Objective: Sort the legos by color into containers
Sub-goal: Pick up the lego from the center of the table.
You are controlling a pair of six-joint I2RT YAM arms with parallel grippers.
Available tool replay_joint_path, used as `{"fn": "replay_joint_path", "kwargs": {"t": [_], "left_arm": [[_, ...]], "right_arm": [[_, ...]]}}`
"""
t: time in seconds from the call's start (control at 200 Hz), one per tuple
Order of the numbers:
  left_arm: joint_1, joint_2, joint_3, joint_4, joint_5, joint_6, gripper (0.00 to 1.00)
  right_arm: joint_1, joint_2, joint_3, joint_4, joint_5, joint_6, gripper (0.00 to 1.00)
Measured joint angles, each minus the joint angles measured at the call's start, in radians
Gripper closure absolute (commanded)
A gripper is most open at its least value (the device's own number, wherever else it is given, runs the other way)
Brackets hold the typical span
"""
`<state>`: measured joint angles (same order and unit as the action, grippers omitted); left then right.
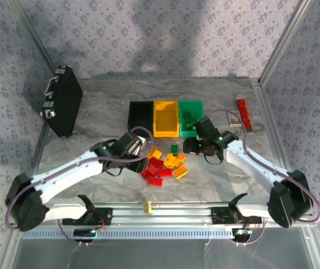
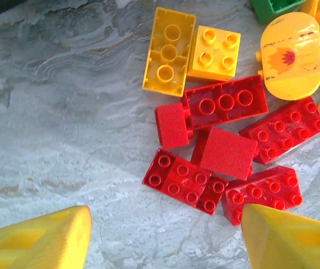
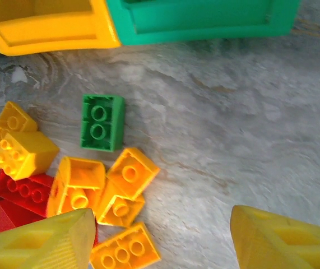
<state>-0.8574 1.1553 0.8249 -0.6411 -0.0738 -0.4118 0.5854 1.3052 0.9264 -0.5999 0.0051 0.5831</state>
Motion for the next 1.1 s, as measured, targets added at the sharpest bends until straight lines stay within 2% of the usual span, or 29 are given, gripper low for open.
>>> {"fn": "replay_joint_path", "kwargs": {"t": [0.19, 0.405, 0.6, 0.85, 0.994, 1.104], "left_arm": [[-0.016, -0.232, -0.149, 0.051, -0.002, -0.117, 0.27], [-0.056, -0.372, -0.265, 0.056, -0.023, -0.227, 0.27], [-0.105, -0.408, -0.325, 0.055, -0.048, -0.291, 0.27], [-0.108, -0.409, -0.332, 0.059, -0.058, -0.316, 0.27], [-0.112, -0.406, -0.332, 0.062, -0.062, -0.316, 0.27], [-0.112, -0.405, -0.332, 0.062, -0.066, -0.316, 0.27]], "right_arm": [[0.031, 0.219, 0.134, 0.006, 0.002, 0.003, 0.35], [0.067, 0.42, 0.27, -0.003, 0.019, 0.012, 0.39], [0.092, 0.499, 0.329, -0.003, 0.035, 0.02, 0.42], [0.122, 0.557, 0.329, -0.008, 0.061, 0.046, 0.45], [0.141, 0.579, 0.329, -0.01, 0.067, 0.058, 0.52], [0.144, 0.581, 0.329, -0.01, 0.076, 0.067, 0.62]]}}
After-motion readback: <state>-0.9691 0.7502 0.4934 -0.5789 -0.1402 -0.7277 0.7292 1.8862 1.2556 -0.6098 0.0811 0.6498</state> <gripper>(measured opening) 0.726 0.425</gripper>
